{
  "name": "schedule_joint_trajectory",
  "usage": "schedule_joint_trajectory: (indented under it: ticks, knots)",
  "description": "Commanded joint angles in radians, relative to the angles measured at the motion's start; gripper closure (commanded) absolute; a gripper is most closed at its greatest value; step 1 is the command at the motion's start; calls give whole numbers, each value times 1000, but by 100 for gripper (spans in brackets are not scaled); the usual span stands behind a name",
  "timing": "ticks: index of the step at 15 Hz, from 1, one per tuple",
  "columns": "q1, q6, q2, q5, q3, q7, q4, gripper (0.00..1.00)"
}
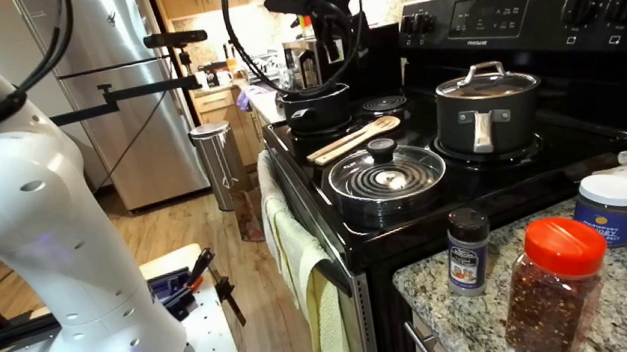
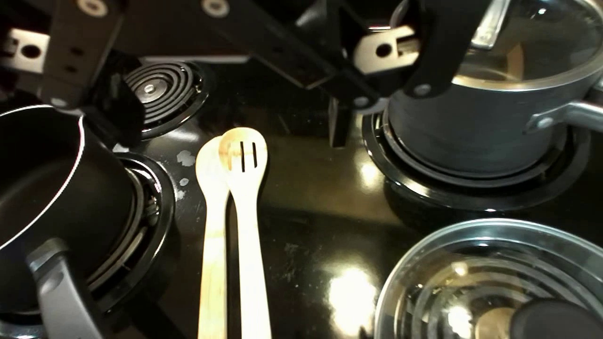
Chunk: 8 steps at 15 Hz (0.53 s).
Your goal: Remove the cooking stick from the pot, pick up the lid and close the pot
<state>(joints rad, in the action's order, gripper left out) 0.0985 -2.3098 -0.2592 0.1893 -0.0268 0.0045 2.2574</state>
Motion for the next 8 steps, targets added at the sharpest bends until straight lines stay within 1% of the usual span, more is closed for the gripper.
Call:
schedule_joint_trajectory:
  ticks: [1, 4, 6, 8]
  knots:
    - [-42, 125, -40, -5, 45, -33, -34, 0]
    - [-77, 192, -59, -7, 86, -42, -38, 0]
    - [-92, 208, -74, -2, 104, -47, -13, 0]
    - [-105, 192, -85, -4, 109, -34, 16, 0]
